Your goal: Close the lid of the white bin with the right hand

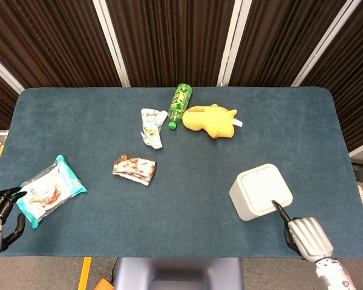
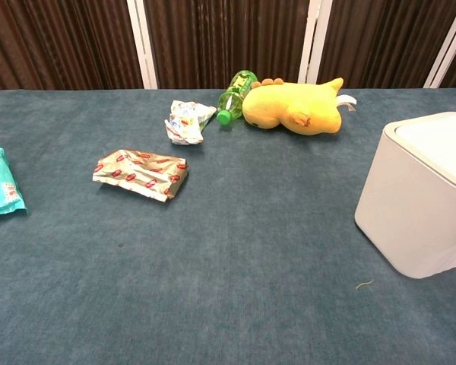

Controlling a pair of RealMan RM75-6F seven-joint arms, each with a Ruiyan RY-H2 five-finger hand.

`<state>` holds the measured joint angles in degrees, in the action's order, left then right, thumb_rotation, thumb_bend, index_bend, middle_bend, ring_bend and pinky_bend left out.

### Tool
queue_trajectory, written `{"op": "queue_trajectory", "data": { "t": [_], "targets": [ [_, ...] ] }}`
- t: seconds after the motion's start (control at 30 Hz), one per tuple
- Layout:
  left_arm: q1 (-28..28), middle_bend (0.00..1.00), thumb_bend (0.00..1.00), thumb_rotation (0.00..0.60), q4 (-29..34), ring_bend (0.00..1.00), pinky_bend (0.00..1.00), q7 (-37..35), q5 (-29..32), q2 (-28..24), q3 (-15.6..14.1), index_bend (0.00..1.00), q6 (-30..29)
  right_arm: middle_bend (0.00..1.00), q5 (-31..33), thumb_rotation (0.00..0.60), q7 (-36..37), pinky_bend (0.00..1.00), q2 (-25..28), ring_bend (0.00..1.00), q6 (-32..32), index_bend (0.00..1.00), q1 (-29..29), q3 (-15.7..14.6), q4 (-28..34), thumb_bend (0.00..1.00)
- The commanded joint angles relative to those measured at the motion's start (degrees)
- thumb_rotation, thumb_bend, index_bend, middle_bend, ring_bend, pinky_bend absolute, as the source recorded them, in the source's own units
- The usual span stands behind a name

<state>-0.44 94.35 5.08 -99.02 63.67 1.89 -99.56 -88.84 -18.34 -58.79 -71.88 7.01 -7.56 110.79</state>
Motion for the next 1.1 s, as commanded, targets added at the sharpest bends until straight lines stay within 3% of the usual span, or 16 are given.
{"op": "queue_trajectory", "data": {
  "t": [0.03, 0.27, 0.43, 0.5, 0.57, 0.63, 0.77, 0.83, 0.87, 0.9, 1.03, 1.1],
  "targets": [
    [0.0, 0.23, 0.55, 0.600, 0.0, 0.23, 0.37, 0.0, -0.1, 0.0, 0.0, 0.26, 0.0, 0.79, 1.6, 0.600, -0.9, 0.83, -0.4, 0.72, 1.3, 0.15, 0.5, 0.4, -0.2, 0.85],
    [0.0, 0.23, 0.55, 0.600, -0.1, 0.23, 0.37, 0.0, -0.1, 0.0, 0.0, 0.26, 0.1, 0.79, 1.0, 0.600, -0.2, 0.83, -0.5, 0.72, 1.8, 0.15, 0.9, 0.5, -0.1, 0.85],
    [-0.1, 0.23, 0.55, 0.600, -0.1, 0.23, 0.37, 0.2, -0.2, 0.1, 0.0, 0.26, 0.2, 0.78, -8.5, 0.600, 7.4, 0.83, -0.4, 0.65, -6.7, 0.15, -1.0, 0.6, -2.0, 0.85],
    [-0.2, 0.23, 0.55, 0.600, -0.2, 0.23, 0.37, 0.2, -0.2, 0.2, 0.0, 0.26, 0.4, 0.68, -12.8, 0.600, 10.9, 0.82, -0.4, 0.60, -11.5, 0.16, -1.8, 1.0, -3.6, 0.85],
    [-0.5, 0.23, 0.55, 0.600, -0.3, 0.23, 0.37, 0.2, -0.1, 0.1, 0.0, 0.26, 0.8, 0.52, -15.4, 0.600, 13.8, 0.79, -0.4, 0.57, -16.5, 0.18, -2.8, 2.0, -5.2, 0.83],
    [-0.5, 0.23, 0.55, 0.600, -0.4, 0.23, 0.37, 0.4, -0.1, 0.2, 0.0, 0.26, 1.0, 0.45, -15.4, 0.600, 14.8, 0.75, -0.2, 0.52, -18.9, 0.18, -3.5, 2.7, -5.8, 0.80],
    [-0.5, 0.23, 0.55, 0.600, -0.4, 0.23, 0.37, 0.7, -0.1, 0.3, 0.0, 0.26, 1.0, 0.34, -14.5, 0.600, 15.4, 0.60, -0.2, 0.39, -20.5, 0.19, -4.2, 3.5, -6.1, 0.73],
    [-0.5, 0.23, 0.55, 0.600, -0.3, 0.23, 0.37, 0.8, -0.1, 0.3, -0.1, 0.26, 1.0, 0.27, -13.7, 0.600, 15.6, 0.41, 0.0, 0.29, -21.2, 0.18, -4.6, 3.8, -6.2, 0.63],
    [-0.5, 0.23, 0.55, 0.600, -0.3, 0.23, 0.37, 0.9, -0.2, 0.4, -0.1, 0.26, 0.9, 0.21, -12.9, 0.600, 15.9, 0.25, 0.2, 0.20, -21.8, 0.16, -5.1, 4.1, -6.5, 0.53],
    [-0.6, 0.23, 0.55, 0.600, -0.4, 0.23, 0.37, 1.4, -0.3, 0.6, 0.0, 0.26, 1.1, 0.17, -10.2, 0.600, 16.6, 0.17, 0.1, 0.14, -23.4, 0.14, -6.3, 4.8, -8.5, 0.47],
    [-1.2, 0.23, 0.55, 0.600, -0.7, 0.23, 0.37, 2.6, -1.1, 1.3, -0.1, 0.27, 1.8, 0.01, -9.0, 0.600, 21.0, 0.15, 0.3, 0.01, -22.6, 0.05, -6.3, 4.9, -10.3, 0.42],
    [-1.5, 0.23, 0.55, 0.600, -0.8, 0.23, 0.37, 3.6, -1.3, 1.6, -0.3, 0.27, 2.5, 0.00, -8.6, 0.600, 20.8, 0.16, 0.8, 0.00, -22.4, 0.00, -6.6, 4.8, -10.0, 0.39]
  ]
}}
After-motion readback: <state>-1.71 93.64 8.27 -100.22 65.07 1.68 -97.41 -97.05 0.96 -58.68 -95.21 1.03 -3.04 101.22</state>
